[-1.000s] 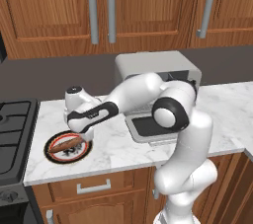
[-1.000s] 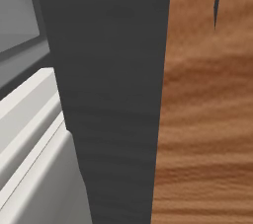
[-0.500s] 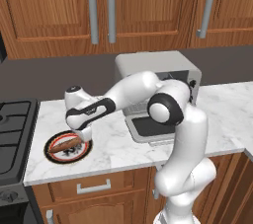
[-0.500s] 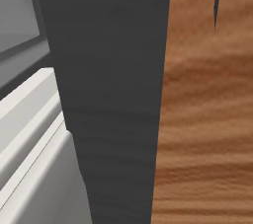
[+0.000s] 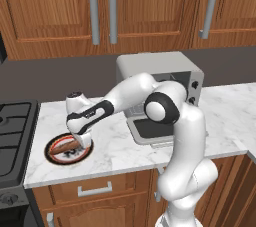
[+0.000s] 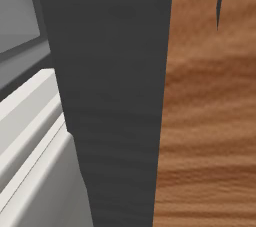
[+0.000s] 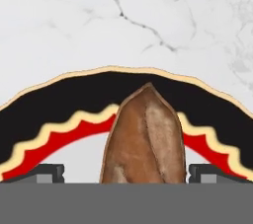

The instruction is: Pull the toaster oven rack outwards. Pick up the baguette from the plate and place it on the toaster oven rack. Close the toaster oven door fully and set the temperature to the lowest setting.

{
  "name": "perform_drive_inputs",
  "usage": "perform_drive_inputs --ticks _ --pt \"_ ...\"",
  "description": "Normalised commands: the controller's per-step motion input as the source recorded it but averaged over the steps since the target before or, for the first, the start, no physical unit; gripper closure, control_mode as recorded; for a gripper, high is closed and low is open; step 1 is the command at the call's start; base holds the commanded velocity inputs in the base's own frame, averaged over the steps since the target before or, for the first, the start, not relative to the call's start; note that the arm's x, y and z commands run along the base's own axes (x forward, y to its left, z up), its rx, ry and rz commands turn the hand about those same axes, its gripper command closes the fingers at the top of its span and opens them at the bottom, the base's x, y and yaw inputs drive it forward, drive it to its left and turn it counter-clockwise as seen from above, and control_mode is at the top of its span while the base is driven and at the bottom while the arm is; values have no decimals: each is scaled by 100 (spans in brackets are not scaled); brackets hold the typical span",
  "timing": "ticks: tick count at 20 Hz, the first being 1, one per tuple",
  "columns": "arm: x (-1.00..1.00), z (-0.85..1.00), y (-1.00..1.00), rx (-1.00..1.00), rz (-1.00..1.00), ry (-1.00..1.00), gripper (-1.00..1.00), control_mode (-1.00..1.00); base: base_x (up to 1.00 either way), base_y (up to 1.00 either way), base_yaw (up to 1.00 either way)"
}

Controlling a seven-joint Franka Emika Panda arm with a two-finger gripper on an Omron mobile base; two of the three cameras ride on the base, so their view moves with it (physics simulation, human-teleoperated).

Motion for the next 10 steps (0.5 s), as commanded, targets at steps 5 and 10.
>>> perform_drive_inputs --ticks 5,10 --pt "0 -31 8 -2 -5 0 -100 -100 0 0 0" --pt "0 -6 10 -1 -1 0 -100 -100 0 0 0"
